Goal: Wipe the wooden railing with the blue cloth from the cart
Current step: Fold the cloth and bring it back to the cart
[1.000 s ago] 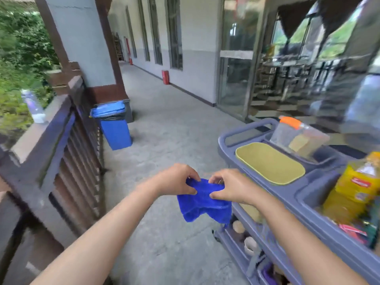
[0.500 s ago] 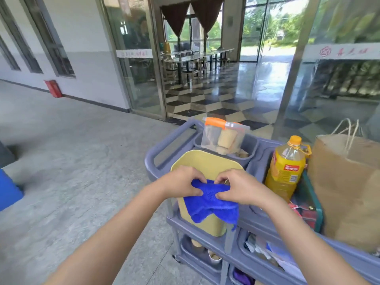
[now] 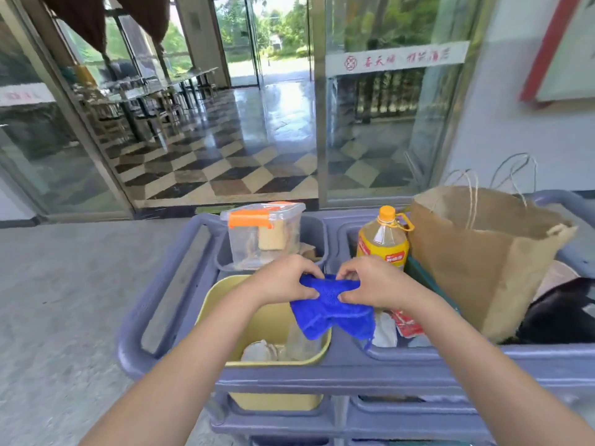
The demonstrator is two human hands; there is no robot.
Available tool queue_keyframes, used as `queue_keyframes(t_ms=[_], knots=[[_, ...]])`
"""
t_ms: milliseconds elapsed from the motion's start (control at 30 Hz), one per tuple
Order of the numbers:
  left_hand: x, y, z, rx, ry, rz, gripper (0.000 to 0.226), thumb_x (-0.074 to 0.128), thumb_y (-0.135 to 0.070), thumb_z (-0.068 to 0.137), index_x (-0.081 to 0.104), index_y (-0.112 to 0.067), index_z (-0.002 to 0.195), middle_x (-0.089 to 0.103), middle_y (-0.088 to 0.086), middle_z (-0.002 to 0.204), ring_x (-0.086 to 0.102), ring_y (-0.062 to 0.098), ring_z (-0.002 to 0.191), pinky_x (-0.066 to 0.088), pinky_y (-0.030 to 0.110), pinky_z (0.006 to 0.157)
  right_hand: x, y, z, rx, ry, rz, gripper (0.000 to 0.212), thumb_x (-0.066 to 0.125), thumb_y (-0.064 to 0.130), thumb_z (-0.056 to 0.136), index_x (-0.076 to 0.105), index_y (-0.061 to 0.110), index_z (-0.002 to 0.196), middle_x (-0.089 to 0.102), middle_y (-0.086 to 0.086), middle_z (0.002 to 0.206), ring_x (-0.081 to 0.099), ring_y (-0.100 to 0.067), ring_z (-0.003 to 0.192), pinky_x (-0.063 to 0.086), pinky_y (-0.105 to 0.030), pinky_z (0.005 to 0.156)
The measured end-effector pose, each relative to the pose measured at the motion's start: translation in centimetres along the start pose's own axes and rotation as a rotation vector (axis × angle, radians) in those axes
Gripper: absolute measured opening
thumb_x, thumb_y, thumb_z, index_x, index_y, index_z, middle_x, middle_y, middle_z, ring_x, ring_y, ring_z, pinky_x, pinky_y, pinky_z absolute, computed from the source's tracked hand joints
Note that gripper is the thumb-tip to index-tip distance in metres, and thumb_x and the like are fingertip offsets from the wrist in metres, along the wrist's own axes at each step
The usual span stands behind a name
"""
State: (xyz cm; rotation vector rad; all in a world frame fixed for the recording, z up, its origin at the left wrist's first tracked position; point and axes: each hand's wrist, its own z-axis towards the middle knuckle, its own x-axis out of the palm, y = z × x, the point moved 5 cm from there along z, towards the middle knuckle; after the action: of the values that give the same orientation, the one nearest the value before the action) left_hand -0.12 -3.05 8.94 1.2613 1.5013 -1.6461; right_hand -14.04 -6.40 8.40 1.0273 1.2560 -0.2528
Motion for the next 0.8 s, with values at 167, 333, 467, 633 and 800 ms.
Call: queue_keyframes(t_ms=[167, 333, 467, 633, 800], knots=[[0.6, 1.8, 3.0, 0.174, 0.076, 0.022, 0.028, 0.065, -0.017, 0.075, 0.066, -0.018, 0.104, 0.069, 0.001, 0.1, 0.054, 0.012, 0.081, 0.038, 0.018, 0.068, 0.9, -0.8, 0.6, 0.167, -0.07, 0.021, 0.023, 0.068, 0.024, 0.072, 0.068, 0.016, 0.093, 0.071, -0.002, 0.093, 0.062, -0.016, 0.085, 0.054, -0.037, 0.077], [1.7, 2.6, 5.1, 0.325, 0.181, -0.012, 0.023, 0.063, -0.017, 0.075, 0.067, -0.018, 0.098, 0.07, -0.002, 0.095, 0.054, 0.008, 0.076, 0.036, 0.007, 0.062, 2.1, -1.7, -0.1, 0.37, -0.14, 0.063, 0.019, 0.068, 0.025, 0.07, 0.068, 0.019, 0.088, 0.071, 0.003, 0.087, 0.062, -0.012, 0.079, 0.057, -0.034, 0.071], [4.2, 2.1, 5.8, 0.402, 0.288, -0.051, 0.022, 0.062, -0.017, 0.075, 0.067, -0.019, 0.096, 0.071, -0.002, 0.097, 0.06, 0.011, 0.082, 0.049, 0.029, 0.073, 3.7, -2.6, -2.1, 0.508, -0.197, 0.046, 0.017, 0.067, 0.027, 0.069, 0.066, 0.021, 0.085, 0.069, 0.003, 0.084, 0.056, -0.011, 0.075, 0.051, -0.032, 0.065], [8.2, 1.4, 5.8, 0.431, 0.34, -0.035, 0.027, 0.063, -0.021, 0.077, 0.065, -0.02, 0.104, 0.069, 0.001, 0.106, 0.061, 0.015, 0.093, 0.052, 0.036, 0.081, 7.0, -3.8, -4.6, 0.642, -0.182, -0.009, 0.024, 0.064, 0.025, 0.071, 0.063, 0.018, 0.094, 0.067, -0.004, 0.093, 0.058, -0.023, 0.086, 0.052, -0.038, 0.072], [9.8, 1.2, 6.2, 0.451, 0.357, 0.058, 0.036, 0.062, -0.023, 0.079, 0.06, -0.019, 0.115, 0.064, 0.002, 0.118, 0.057, 0.019, 0.106, 0.048, 0.034, 0.086, 9.2, -4.9, -5.6, 0.738, -0.175, -0.054, 0.04, 0.062, 0.034, 0.077, 0.055, 0.022, 0.115, 0.06, -0.003, 0.115, 0.056, -0.024, 0.103, 0.049, -0.036, 0.083]])
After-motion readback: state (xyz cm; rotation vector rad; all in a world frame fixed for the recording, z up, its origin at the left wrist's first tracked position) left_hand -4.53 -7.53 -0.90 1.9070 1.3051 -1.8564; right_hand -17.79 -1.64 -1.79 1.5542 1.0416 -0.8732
